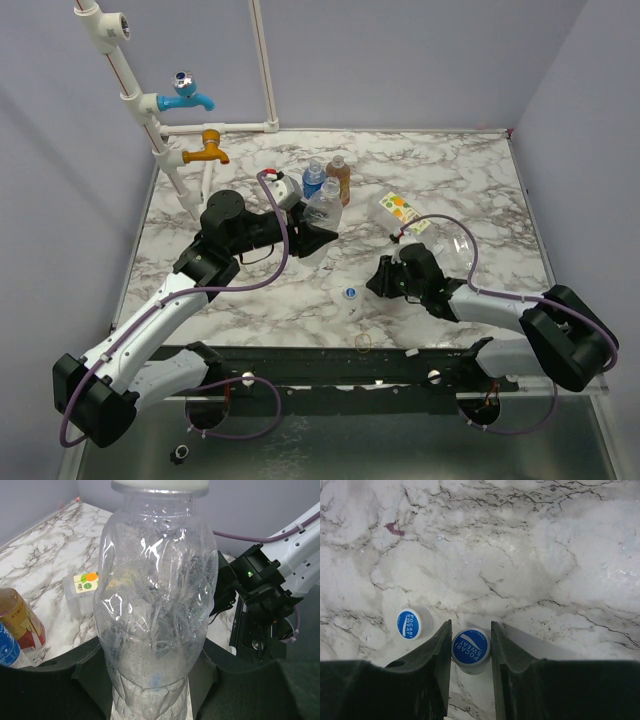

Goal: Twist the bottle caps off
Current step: Place the bottle cap at the center of the board, then place the plastic bottle at the center of the board.

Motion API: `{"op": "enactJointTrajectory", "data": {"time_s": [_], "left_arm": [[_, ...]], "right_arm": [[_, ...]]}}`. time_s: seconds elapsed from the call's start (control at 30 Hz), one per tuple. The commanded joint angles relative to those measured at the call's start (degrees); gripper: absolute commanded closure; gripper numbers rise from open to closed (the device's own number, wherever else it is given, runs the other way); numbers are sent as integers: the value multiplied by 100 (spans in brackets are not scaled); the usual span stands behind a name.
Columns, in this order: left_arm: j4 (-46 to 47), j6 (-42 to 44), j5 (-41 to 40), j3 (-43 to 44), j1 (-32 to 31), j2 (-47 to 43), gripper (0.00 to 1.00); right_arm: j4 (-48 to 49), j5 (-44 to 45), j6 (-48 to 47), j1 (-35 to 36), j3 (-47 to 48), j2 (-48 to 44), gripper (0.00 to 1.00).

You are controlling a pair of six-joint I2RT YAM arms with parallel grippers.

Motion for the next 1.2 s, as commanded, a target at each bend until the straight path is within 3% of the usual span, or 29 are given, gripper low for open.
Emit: {"op": "enactJointTrajectory", "data": {"time_s": [0.0, 0.13, 0.27, 0.37, 0.53, 0.8, 0.93, 1.17], "left_arm": [[214, -95, -103, 14, 12, -26, 100], [275, -117, -169, -16, 12, -45, 100], [278, -127, -212, -49, 12, -95, 100], [298, -154, -205, -58, 12, -104, 100], [347, -226, -147, -62, 12, -112, 100], [351, -227, -51, -102, 10, -137, 100], [325, -218, 177, -93, 8, -162, 100], [300, -157, 679, -80, 3, -114, 100]], "right_arm": [[155, 113, 227, 8, 76, 35, 82], [-163, 142, 54, 7, 308, -138, 53], [-847, 187, -236, 8, 781, -626, 33], [-1339, 385, -532, 8, 1339, -1123, 23], [-1819, 263, -989, 7, 2684, -1722, 15], [-1759, -1584, -1254, 8, 4581, -1427, 0], [-1243, -2698, -1015, 8, 4860, -1241, 0], [-810, -3501, -732, 7, 5113, -686, 1]]}}
